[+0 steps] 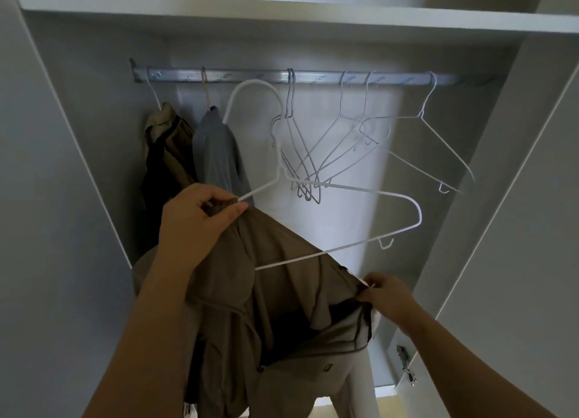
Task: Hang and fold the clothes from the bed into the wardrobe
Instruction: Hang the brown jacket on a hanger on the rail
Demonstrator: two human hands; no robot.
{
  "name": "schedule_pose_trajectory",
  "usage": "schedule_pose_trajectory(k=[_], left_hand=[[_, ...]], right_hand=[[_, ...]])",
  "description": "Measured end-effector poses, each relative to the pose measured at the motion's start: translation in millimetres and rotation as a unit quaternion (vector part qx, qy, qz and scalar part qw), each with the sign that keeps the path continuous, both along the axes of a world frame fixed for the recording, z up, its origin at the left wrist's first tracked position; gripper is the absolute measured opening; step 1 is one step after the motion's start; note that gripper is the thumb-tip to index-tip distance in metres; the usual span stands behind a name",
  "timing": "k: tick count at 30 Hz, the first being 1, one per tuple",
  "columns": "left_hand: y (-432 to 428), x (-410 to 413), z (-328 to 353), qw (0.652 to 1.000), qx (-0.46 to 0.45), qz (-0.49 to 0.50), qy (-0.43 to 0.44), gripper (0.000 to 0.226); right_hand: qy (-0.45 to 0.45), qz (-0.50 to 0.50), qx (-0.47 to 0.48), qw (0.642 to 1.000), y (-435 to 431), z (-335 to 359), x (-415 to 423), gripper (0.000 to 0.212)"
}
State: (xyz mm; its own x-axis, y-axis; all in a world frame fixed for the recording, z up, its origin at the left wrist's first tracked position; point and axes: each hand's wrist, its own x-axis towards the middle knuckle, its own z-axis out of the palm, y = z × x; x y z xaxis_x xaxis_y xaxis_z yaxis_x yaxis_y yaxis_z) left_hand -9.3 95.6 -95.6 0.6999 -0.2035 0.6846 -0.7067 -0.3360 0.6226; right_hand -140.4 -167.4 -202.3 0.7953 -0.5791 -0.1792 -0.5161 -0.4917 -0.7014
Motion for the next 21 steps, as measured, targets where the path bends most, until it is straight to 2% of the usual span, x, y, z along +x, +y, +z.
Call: schedule_pose_trajectory(k=[3, 5, 7, 8, 9, 10, 13, 14, 16, 17, 18, 21], left_hand=[[-5, -5, 1, 1.000, 0.010, -0.013, -0.003, 0.030], [-7, -9, 1, 1.000, 0.015, -0.023, -0.002, 0.031], [-10, -12, 0, 0.999, 0.022, -0.031, -0.002, 0.031], [-11, -14, 0, 0.999, 0.025, -0.033, -0.003, 0.031], [-12, -15, 0, 0.999, 0.027, -0.035, -0.003, 0.031], [-12, -16, 1, 0.999, 0.027, -0.037, -0.001, 0.031], [-11, -17, 1, 0.999, 0.022, -0.038, -0.002, 0.029], [-10, -16, 1, 0.999, 0.021, -0.035, -0.005, 0.029], [-8, -15, 0, 0.999, 0.019, -0.029, -0.012, 0.028], [-7, -15, 0, 0.999, 0.016, -0.025, -0.015, 0.028], [-6, -15, -1, 1.000, 0.012, -0.021, -0.019, 0.027], [-4, -14, -2, 0.999, 0.005, -0.016, -0.032, 0.028]], right_hand=[[0.003, -0.018, -0.014, 1.000, 2, -2, 1, 0.020], [-0.025, -0.066, 0.044, 0.997, 5, -3, 1, 0.014], [-0.059, -0.135, 0.216, 0.965, 9, -4, -2, 0.018], [-0.077, -0.163, 0.319, 0.930, 11, -4, -2, 0.019], [-0.088, -0.174, 0.382, 0.903, 11, -5, -4, 0.021], [-0.097, -0.167, 0.419, 0.887, 10, -6, -4, 0.021], [-0.116, -0.121, 0.460, 0.872, 10, -4, -8, 0.006], [-0.123, -0.096, 0.471, 0.868, 12, -2, -9, 0.010], [-0.129, -0.070, 0.509, 0.848, 7, -3, -11, 0.033], [-0.126, -0.071, 0.511, 0.848, 6, -4, -12, 0.039], [-0.115, -0.065, 0.480, 0.867, 6, -7, -11, 0.037], [-0.073, -0.093, 0.243, 0.963, 9, -14, -8, 0.024]])
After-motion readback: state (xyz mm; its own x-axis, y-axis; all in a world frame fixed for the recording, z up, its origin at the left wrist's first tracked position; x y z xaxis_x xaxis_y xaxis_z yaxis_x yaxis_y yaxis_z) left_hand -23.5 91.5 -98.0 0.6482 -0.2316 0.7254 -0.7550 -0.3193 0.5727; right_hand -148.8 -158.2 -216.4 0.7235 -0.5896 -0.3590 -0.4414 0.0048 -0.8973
